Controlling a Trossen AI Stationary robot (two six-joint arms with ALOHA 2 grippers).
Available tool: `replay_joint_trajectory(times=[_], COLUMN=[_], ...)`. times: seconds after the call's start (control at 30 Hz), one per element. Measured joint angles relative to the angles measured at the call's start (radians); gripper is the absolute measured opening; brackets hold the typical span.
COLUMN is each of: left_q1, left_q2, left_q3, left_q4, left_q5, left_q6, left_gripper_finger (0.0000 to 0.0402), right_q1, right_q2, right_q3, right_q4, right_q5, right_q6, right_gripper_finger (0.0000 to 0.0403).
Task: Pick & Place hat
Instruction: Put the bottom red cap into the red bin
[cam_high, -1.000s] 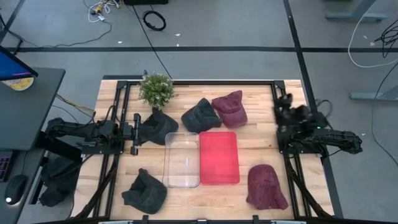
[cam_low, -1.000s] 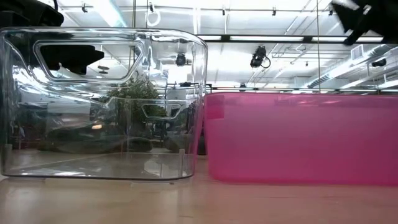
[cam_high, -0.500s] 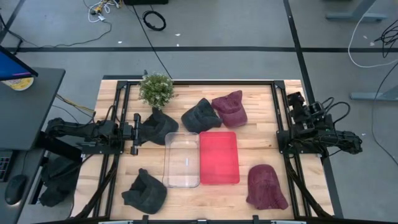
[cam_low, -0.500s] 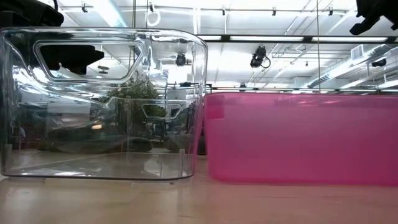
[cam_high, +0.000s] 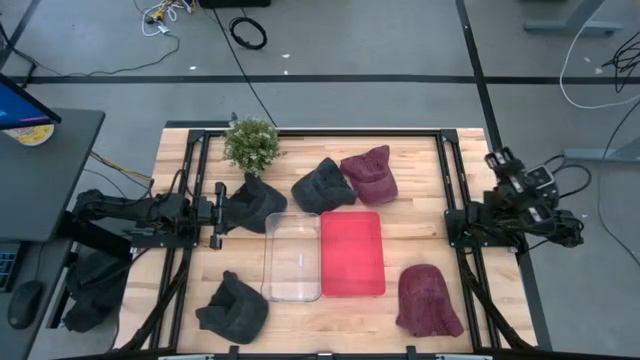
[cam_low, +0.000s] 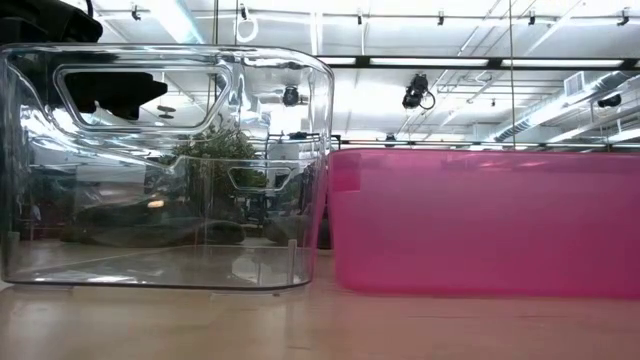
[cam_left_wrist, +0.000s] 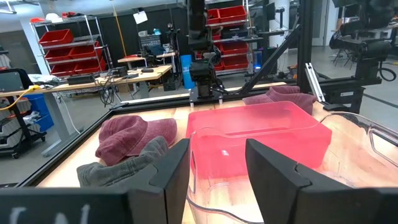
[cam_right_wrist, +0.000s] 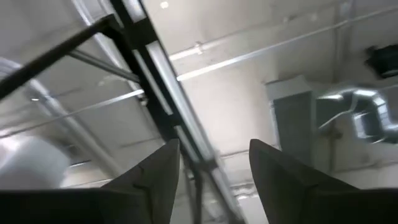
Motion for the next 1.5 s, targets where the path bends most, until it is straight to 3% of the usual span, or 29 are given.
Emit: replay_joint_trajectory(times=[0.23,0.37,0.77,1.23,1.37,1.5], left_q1=[0.000,0.000,0.000,0.000,0.000,0.000], left_q2=[0.000,0.000,0.000,0.000,0.000,0.000], left_q3=[0.000,0.000,0.000,0.000,0.000,0.000], left_q4=[0.000,0.000,0.000,0.000,0.000,0.000], left_q5=[0.000,0.000,0.000,0.000,0.000,0.000], left_q6=[0.000,0.000,0.000,0.000,0.000,0.000], left_gripper_finger=[0.0161,0.0161,0.0161,0.0161,0.0161,0.0161], right_q1=[0.000,0.000,0.049,0.251,0.321,0.392], right_q2=[0.123,0.222,0.480,0.681,0.740,0.799], right_q3=[0.185,0.243,0.351,0.594,0.662,0.705], right_q4=[-0.099,-0.108,-0.151,-0.584,-0.720,-0.740], right_q5=[-0.302,-0.365,-0.371,-0.367,-0.306,-0.284], right_q6=[0.043,0.088,0.070,-0.220,-0.316,-0.385], right_gripper_finger=[0.0199,0.0199,0.0199,0.0199,0.0199,0.0199])
